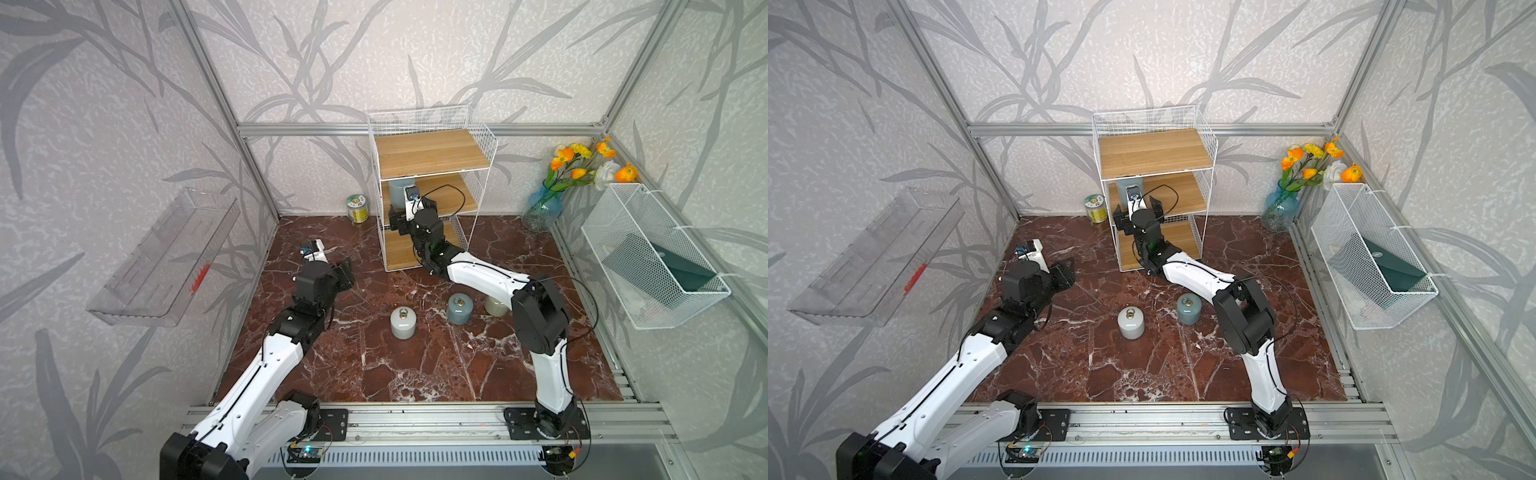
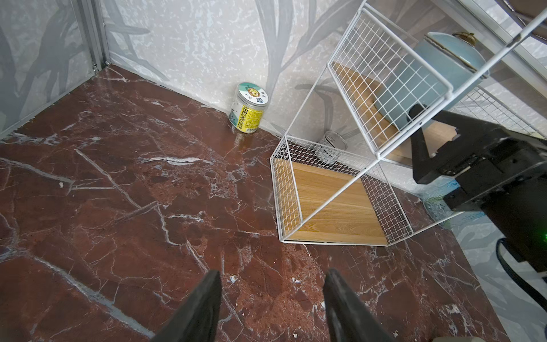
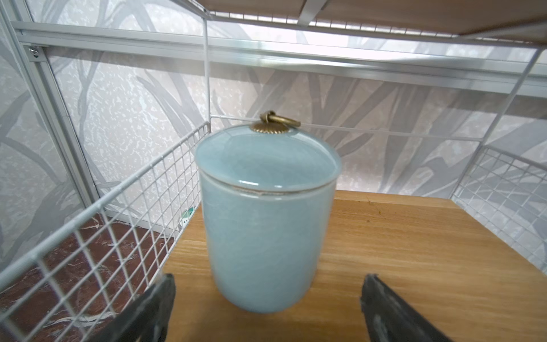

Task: Remove the tea canisters from the shelf
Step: Pick up the tea canister from the shelf.

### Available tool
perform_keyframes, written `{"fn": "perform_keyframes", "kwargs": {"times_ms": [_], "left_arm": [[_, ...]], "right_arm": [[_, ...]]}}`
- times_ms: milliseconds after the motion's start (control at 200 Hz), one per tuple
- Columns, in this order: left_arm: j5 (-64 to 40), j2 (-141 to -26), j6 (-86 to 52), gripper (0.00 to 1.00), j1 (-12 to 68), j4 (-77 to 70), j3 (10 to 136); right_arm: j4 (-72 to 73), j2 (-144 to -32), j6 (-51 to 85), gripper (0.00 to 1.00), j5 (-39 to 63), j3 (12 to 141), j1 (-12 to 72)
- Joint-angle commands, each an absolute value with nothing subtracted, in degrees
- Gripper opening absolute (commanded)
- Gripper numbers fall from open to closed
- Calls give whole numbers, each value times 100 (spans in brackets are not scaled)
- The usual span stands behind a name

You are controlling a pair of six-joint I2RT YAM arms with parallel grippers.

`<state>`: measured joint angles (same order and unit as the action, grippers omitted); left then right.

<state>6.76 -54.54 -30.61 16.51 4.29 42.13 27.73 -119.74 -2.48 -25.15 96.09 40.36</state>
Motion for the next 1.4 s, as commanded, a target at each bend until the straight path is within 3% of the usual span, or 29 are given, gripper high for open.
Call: {"fn": "perform_keyframes", "kwargs": {"times_ms": [0,1035,1260,1400], "left_arm": [[677,-5484,-2996,57,1605,422,4253],[610,-5608,-2967,57,1472,369,4207],[594,-5660,-2970,57,1458,367,4195],[568,-5673,-2976,58,1442,347,4179]], "right_arm": [[3060,-12147,-313,97,-2424,9925,3986],[2723,-13518,-590,96,-2594,11828,3771],[2720,-13600,-644,79,-2624,11942,3762],[2859,-13546,-664,73,-2617,11824,3765]]}}
